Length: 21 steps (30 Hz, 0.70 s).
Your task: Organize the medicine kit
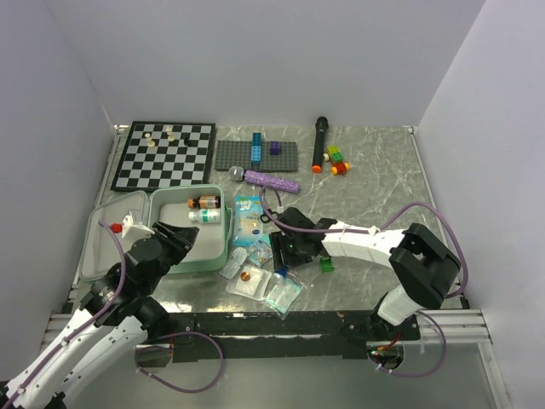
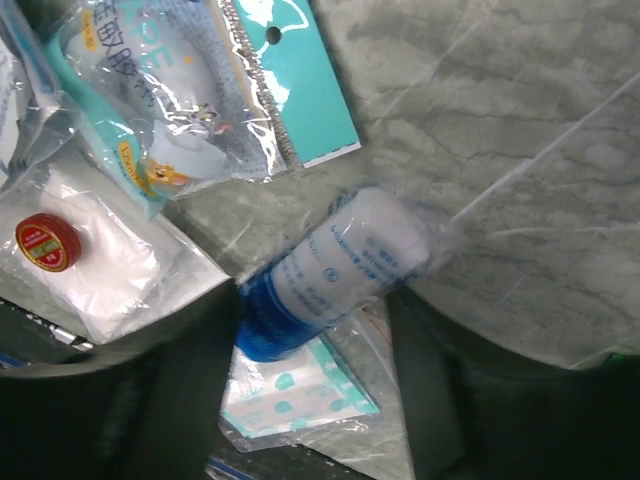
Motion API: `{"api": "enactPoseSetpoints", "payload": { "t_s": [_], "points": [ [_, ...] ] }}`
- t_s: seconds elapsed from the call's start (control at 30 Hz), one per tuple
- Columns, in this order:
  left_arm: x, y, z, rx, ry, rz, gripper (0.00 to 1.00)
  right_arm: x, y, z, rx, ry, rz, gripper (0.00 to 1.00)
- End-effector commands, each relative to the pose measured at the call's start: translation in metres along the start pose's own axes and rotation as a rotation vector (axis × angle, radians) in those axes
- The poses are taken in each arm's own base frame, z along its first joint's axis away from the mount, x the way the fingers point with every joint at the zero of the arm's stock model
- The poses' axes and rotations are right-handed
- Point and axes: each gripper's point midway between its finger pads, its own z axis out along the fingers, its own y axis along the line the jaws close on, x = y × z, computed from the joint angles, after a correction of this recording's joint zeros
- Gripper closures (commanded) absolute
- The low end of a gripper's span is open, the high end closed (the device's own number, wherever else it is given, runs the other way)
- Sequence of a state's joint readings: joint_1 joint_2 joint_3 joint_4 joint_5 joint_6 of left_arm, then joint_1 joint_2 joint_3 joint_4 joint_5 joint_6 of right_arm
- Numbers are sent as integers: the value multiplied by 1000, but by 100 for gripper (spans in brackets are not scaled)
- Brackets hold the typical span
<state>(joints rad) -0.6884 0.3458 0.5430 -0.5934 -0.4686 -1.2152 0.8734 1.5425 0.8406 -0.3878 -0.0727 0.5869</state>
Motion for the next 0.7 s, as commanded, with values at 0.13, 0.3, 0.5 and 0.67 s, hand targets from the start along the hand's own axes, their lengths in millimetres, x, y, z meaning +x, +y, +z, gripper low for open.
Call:
{"api": "enactPoseSetpoints", "payload": {
  "t_s": [0.13,0.3,0.5,0.67],
  "points": [
    [-8,0,-4,10,-34,-3,53,-41,19,-34,-25,-122,-20,56],
    [-16,2,-10,8,-60,-9,53,-77,33,-77,-38,-241,-84,66],
    [-18,5,-15,12,-66,-30,53,-89,37,-91,-17,-245,-108,49],
    [-13,9,-15,15,-49,-42,53,-51,19,-59,-10,-121,-37,22]
  ]
}}
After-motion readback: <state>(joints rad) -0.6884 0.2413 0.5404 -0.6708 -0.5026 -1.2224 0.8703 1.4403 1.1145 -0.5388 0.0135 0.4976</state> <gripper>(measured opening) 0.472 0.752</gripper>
